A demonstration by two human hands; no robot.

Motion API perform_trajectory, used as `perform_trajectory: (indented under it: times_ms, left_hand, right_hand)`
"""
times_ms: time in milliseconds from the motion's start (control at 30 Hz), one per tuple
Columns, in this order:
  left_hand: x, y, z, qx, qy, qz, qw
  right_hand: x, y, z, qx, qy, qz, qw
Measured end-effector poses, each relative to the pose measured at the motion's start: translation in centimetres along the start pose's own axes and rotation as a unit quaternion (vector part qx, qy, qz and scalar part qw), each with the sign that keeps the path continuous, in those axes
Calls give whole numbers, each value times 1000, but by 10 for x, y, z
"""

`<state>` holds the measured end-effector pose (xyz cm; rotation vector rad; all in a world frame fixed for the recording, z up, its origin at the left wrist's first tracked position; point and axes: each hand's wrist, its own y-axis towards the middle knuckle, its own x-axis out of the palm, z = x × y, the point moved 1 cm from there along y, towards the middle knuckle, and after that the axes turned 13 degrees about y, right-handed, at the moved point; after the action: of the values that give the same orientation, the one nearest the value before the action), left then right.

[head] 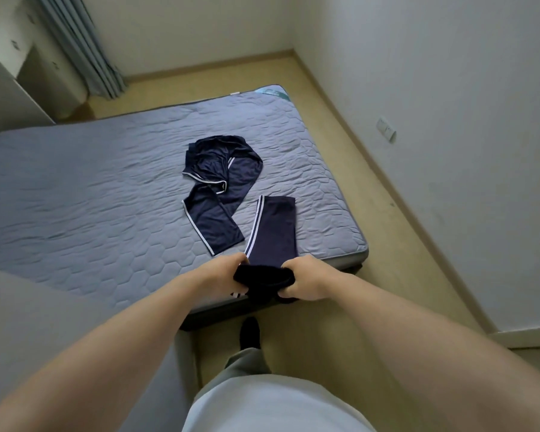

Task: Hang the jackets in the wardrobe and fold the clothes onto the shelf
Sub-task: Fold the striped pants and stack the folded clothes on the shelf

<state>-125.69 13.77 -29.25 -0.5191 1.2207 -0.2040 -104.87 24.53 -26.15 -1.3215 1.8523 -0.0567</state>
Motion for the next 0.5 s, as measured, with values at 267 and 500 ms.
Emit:
perform_trajectory:
  times_ms: [267, 500]
  left_hand:
    - [-22, 51, -26, 25, -8, -53, 998]
    - [-38, 144, -72, 12, -46, -59, 997]
  right_hand:
    - [-19, 56, 5, 8, 36, -3, 999]
    - [-53, 146, 15, 62, 40, -19, 997]
